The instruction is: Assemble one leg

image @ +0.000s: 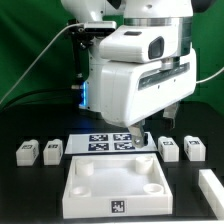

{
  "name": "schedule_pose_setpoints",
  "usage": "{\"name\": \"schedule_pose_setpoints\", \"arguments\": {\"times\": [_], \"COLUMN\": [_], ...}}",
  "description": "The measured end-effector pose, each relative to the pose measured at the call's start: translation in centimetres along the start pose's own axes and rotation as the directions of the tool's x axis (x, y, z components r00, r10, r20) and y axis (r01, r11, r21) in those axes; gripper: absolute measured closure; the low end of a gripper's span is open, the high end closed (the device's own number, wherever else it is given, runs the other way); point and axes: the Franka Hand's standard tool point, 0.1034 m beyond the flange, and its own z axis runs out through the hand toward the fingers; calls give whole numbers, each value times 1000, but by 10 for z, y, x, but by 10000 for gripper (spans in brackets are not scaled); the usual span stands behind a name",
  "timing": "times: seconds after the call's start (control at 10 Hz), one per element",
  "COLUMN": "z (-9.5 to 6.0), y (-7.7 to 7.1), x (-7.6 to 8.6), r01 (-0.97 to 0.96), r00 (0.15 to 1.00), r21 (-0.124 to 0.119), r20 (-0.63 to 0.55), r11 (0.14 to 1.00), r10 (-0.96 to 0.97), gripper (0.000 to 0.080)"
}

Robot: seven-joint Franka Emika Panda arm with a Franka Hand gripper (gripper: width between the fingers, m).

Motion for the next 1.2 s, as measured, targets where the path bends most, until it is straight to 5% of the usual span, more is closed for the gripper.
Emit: {"name": "schedule_pose_setpoints", "arguments": {"times": [0.9, 1.2], "z": [0, 11], "y": [-1, -47], "x": [-1, -53], "r01": [40, 397], "r00": [999, 918], "r21": [0, 2], "r20": [1, 12], "r11": [999, 918], "r10": [-40, -397], "gripper": [150, 150]}}
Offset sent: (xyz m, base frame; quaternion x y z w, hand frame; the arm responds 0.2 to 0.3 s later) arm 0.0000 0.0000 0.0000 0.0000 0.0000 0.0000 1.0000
